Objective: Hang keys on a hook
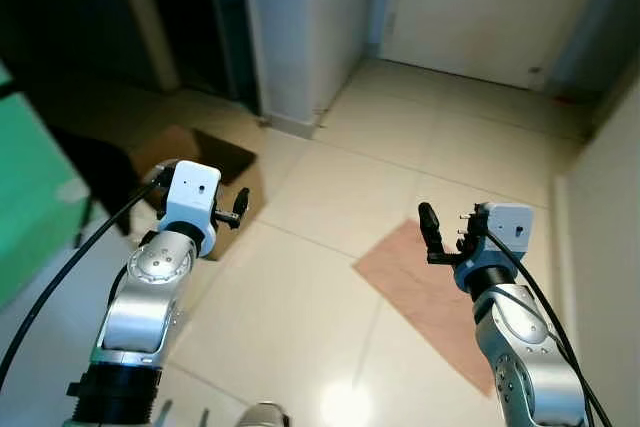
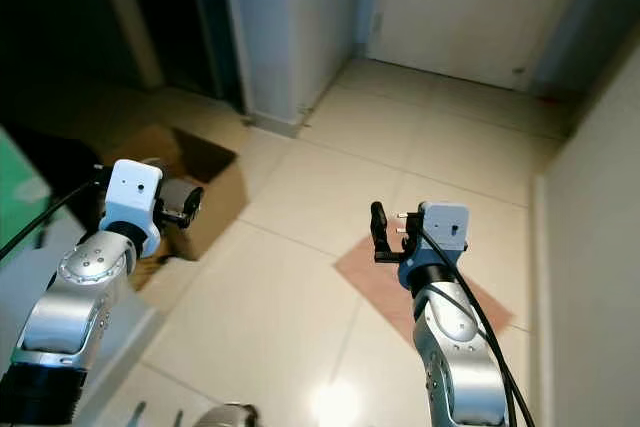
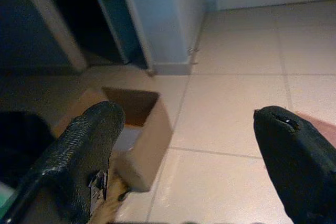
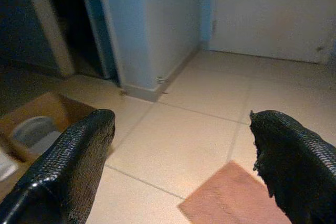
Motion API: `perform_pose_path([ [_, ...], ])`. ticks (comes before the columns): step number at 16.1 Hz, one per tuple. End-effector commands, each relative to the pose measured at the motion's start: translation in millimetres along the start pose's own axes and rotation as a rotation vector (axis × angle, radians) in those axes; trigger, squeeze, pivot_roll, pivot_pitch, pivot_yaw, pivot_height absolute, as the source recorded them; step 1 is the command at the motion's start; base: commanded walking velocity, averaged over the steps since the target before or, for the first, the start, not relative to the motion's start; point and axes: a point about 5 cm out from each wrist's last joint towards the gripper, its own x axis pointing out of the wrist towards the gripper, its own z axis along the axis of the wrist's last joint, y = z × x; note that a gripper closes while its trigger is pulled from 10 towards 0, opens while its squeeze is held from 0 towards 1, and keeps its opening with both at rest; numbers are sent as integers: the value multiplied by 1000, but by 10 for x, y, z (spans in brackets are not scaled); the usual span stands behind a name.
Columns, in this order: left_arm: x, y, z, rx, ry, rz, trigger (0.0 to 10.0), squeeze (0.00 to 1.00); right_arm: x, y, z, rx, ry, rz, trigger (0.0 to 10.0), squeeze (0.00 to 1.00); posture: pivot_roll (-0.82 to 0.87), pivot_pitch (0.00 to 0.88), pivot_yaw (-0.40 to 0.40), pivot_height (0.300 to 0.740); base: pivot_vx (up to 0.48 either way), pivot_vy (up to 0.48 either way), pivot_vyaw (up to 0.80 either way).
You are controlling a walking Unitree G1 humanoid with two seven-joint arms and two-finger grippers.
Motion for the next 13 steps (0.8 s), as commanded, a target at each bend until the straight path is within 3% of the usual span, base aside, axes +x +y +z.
perform_pose_path([
  [1, 17, -29, 32, -16, -1, -17, 10000, 0, -4, 25, 14, 22, -3, 19, 10000, 1000, -102, 0, 41, 740, 0, 0, 800],
  [6, 46, -47, -5, -64, 53, -16, 10000, 0, 34, 80, 37, 60, -2, 43, 10000, 1000, -96, 0, 24, 740, 0, 0, 800],
  [9, 25, -77, -5, -52, 57, -33, 10000, 0, 36, 123, 35, 36, 22, 100, 10000, 1000, -89, 0, 16, 740, 0, 0, 800],
  [13, 0, -86, -20, -34, 62, -39, 10000, 0, 24, 134, 1, 74, 34, 106, 10000, 1000, -80, 0, 18, 740, 0, 0, 800],
])
